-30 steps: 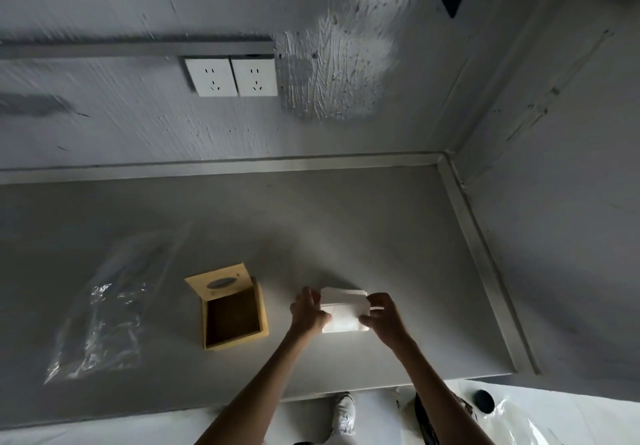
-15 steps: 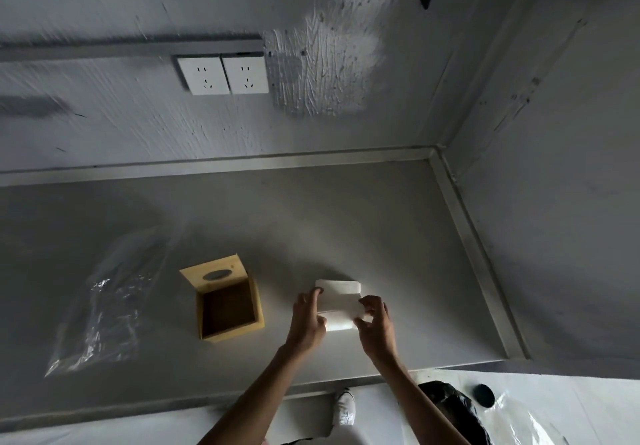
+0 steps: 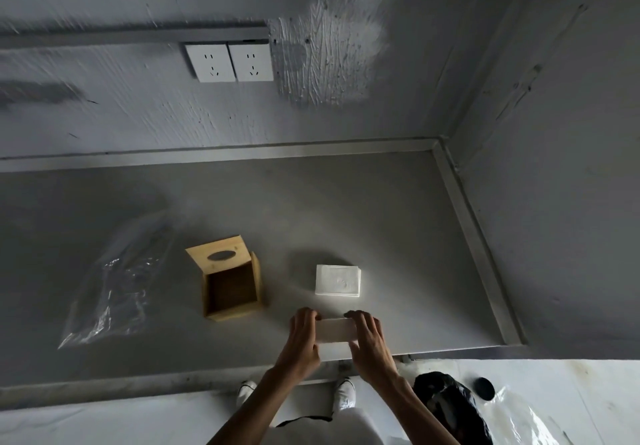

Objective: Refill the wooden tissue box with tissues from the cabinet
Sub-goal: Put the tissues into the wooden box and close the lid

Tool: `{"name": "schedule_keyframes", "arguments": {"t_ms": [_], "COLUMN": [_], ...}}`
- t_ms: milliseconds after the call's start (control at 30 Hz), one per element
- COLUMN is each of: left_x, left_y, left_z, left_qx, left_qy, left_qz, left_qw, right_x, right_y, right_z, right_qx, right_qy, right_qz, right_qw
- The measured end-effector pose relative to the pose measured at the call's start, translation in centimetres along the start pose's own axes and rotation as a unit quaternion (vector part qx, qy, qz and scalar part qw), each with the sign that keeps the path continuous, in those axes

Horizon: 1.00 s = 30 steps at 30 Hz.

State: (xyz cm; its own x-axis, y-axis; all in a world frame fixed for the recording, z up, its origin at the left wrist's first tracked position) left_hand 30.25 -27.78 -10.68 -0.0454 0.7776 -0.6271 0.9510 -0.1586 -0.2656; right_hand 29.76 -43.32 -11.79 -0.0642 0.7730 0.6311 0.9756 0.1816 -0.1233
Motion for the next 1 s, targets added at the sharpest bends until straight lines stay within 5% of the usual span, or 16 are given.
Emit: {"name": "schedule_keyframes", "arguments": {"t_ms": [267,533,767,900,1000], "left_x": [0.4,1.1,1.5,2.6,5.3], "left_y": [0.3,0.0,0.4,-0.2,-2.1], "left_z": [0.2,0.7,-0.4,-3.9,-9.5], "left_qx": [0.037,0.030,0.030,0.014,-0.157], "left_qy": [0.029,0.079,-0.012,-0.073,-0.106], "left_qz": [-0.022,-0.002,-0.023,-0.072,-0.089], "left_qw": [0.999,0.996,0.999,0.995,0.978], "right_x": [-0.1,2.8,5.3,4.3,3.2], "right_y": [0.4,1.3,3.3,4.8,6.2], "right_z": [0.1,0.6,1.0,-1.0,-3.4], "right_qx": [0.070,0.080,0.148,0.228,0.224], "right_qy": [-0.021,-0.153,-0.248,-0.245,-0.091], "right_qz": [0.005,-0.122,-0.156,-0.071,0.084], "right_qw": [0.997,0.977,0.945,0.940,0.967]}}
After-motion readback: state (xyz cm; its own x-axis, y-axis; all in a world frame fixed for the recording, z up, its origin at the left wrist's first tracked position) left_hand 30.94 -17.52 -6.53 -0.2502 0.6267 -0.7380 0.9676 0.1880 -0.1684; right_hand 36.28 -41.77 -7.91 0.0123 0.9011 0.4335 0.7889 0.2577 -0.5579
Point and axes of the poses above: each hand's wrist, its own y-axis towards the middle knuckle, its own z-axis out of the palm, x = y × z, the point moved 6 cm from there along y, towards the middle knuckle, and after that the axes turned 6 degrees about -z, right-handed, at the moved point
